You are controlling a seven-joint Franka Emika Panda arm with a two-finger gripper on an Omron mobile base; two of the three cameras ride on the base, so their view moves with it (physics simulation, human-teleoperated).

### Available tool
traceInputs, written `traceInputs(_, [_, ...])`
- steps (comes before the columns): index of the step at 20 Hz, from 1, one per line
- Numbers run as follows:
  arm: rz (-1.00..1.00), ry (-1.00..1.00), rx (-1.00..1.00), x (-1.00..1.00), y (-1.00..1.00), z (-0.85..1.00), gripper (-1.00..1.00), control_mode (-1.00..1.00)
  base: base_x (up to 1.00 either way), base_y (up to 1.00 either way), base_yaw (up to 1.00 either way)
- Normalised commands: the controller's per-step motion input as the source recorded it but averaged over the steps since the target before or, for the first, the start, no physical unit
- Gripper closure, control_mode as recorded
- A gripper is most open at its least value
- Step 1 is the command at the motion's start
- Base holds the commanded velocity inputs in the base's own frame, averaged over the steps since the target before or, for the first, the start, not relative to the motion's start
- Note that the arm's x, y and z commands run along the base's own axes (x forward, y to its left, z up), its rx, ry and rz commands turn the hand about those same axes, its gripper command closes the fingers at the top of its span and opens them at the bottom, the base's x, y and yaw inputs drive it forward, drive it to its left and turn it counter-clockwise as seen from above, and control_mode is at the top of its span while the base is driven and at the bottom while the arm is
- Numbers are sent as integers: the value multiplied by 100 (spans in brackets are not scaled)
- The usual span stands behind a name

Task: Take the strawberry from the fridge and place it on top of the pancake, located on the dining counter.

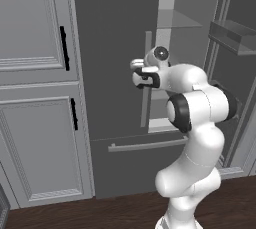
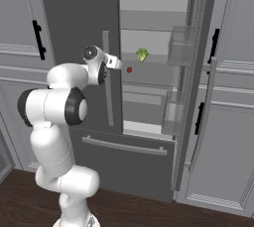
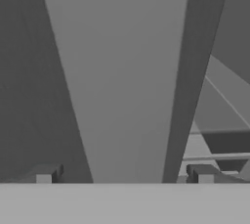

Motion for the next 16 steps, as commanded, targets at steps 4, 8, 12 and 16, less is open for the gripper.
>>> traceInputs(4, [0, -9, 0, 69, 0, -29, -100, -100, 0, 0, 0])
traceInputs(8, [0, -11, 0, 78, 0, -40, -100, -100, 0, 0, 0])
traceInputs(12, [0, -9, 0, 85, 22, -47, 100, -100, 0, 0, 0])
traceInputs(16, [4, 0, 4, 25, 77, -18, 100, -100, 0, 0, 0])
